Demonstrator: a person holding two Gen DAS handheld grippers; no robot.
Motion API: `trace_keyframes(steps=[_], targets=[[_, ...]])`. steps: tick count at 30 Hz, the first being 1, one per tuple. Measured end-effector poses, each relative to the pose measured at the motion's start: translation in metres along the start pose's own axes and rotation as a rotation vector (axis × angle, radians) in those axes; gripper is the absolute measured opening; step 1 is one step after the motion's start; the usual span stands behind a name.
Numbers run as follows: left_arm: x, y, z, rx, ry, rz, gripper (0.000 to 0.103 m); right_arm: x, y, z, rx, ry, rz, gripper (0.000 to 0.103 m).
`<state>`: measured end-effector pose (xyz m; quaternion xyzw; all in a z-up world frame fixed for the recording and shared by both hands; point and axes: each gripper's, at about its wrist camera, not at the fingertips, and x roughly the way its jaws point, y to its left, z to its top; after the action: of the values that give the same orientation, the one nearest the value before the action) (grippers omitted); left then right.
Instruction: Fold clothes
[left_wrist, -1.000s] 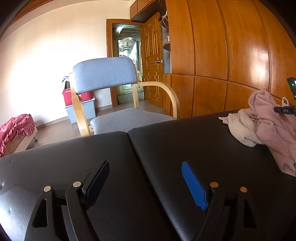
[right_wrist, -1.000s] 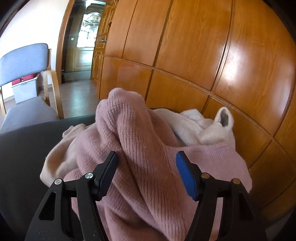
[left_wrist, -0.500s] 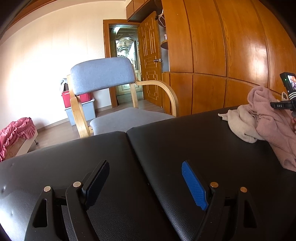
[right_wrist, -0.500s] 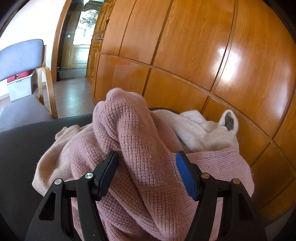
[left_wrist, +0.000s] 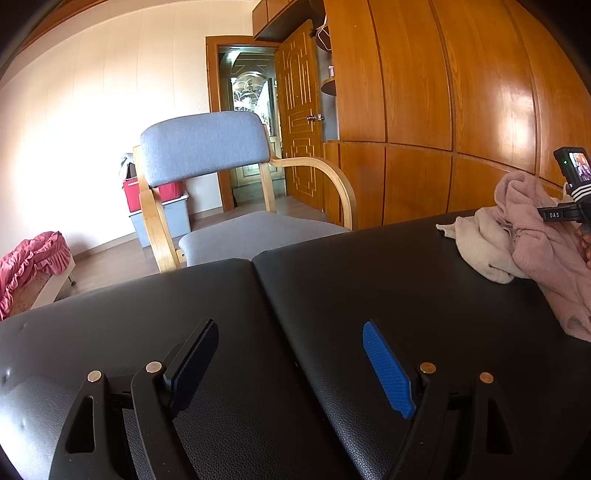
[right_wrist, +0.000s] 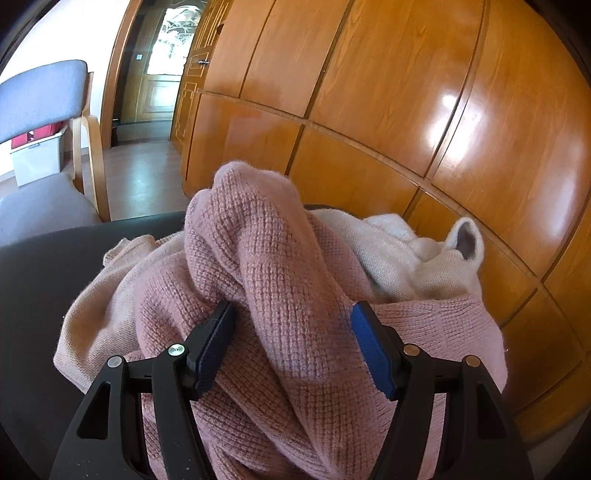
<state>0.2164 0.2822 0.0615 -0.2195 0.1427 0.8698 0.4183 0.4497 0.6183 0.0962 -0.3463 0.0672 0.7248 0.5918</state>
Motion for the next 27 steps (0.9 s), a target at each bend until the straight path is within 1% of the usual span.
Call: trace_keyframes(steps=[1, 3, 6, 10, 15, 20, 21, 22, 24, 26, 27], targets=[[0.000, 0.000, 0.000, 0.000, 0.001, 0.000, 0.082, 0.001, 0.000, 0.000, 0.000, 0.003, -0.002, 0.074], [0.001, -0.001, 0.000, -0.001, 0.002, 0.000, 0.082, 0.003, -0.001, 0.000, 0.006, 0.008, -0.005, 0.076], [0.001, 0.000, 0.000, -0.003, 0.005, -0.001, 0.082, 0.008, -0.006, -0.001, 0.023, 0.024, 0.016, 0.077], [0.002, 0.002, -0.001, -0.009, 0.012, -0.004, 0.082, 0.014, -0.008, -0.002, 0.033, 0.052, 0.053, 0.082], [0.002, 0.003, -0.001, -0.013, 0.014, -0.005, 0.082, 0.018, -0.018, -0.004, 0.074, 0.079, 0.109, 0.084], [0.002, 0.003, -0.001, -0.012, 0.014, -0.006, 0.082, 0.018, -0.017, -0.004, 0.067, 0.062, 0.095, 0.082], [0.003, 0.003, -0.001, -0.013, 0.016, -0.006, 0.082, 0.017, -0.017, -0.005, 0.073, 0.057, 0.091, 0.069], [0.003, 0.003, 0.000, -0.014, 0.017, -0.007, 0.082, 0.016, -0.019, -0.005, 0.082, 0.047, 0.089, 0.048], [0.004, 0.003, 0.000, -0.017, 0.021, -0.009, 0.082, 0.011, -0.022, -0.004, 0.104, 0.022, 0.131, 0.024], [0.005, 0.004, 0.000, -0.019, 0.025, -0.010, 0.082, 0.008, -0.029, -0.004, 0.150, 0.014, 0.164, 0.023], [0.005, 0.004, 0.000, -0.020, 0.026, -0.011, 0.082, 0.006, -0.035, -0.004, 0.195, 0.010, 0.201, 0.022]])
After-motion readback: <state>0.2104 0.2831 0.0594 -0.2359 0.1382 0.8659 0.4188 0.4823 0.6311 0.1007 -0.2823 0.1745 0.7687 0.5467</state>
